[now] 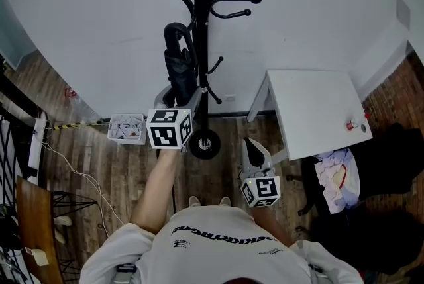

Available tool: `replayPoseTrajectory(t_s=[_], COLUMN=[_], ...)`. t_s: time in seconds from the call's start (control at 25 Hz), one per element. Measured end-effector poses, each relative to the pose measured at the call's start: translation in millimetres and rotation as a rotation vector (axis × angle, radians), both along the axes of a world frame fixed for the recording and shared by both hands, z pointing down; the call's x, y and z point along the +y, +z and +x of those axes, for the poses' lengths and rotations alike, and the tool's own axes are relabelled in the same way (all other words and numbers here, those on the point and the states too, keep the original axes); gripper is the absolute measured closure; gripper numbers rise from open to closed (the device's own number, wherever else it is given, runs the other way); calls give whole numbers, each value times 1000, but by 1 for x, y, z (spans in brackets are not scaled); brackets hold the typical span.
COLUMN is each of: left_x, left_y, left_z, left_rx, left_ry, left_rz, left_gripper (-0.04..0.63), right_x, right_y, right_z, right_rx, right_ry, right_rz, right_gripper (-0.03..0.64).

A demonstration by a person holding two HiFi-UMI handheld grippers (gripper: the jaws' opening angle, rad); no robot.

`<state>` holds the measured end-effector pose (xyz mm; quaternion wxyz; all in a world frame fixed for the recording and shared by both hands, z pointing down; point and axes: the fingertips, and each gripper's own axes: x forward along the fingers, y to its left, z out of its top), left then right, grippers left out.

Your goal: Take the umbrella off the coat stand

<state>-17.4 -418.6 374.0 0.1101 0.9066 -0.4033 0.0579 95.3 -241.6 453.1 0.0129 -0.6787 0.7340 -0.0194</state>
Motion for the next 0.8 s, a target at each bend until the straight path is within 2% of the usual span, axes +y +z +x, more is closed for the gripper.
replayPoseTrajectory(t_s=[0.32, 0.68, 0.8], left_x=[20, 40, 50], left_y=[-5, 9, 17], left_z=[-8, -12, -11], left_rx=[3, 13, 21], left_ry=[-10, -46, -46], left_rz=[-61, -64, -57], left_gripper=[344, 344, 344], right_x=[-6, -7, -6], right_y=[-5, -12, -13], right_z=[-3, -5, -4], right_rx=[-10, -8, -36], right_ry=[-20, -36, -45], right_rz=[-44, -10, -13], right_gripper=[620, 620, 620])
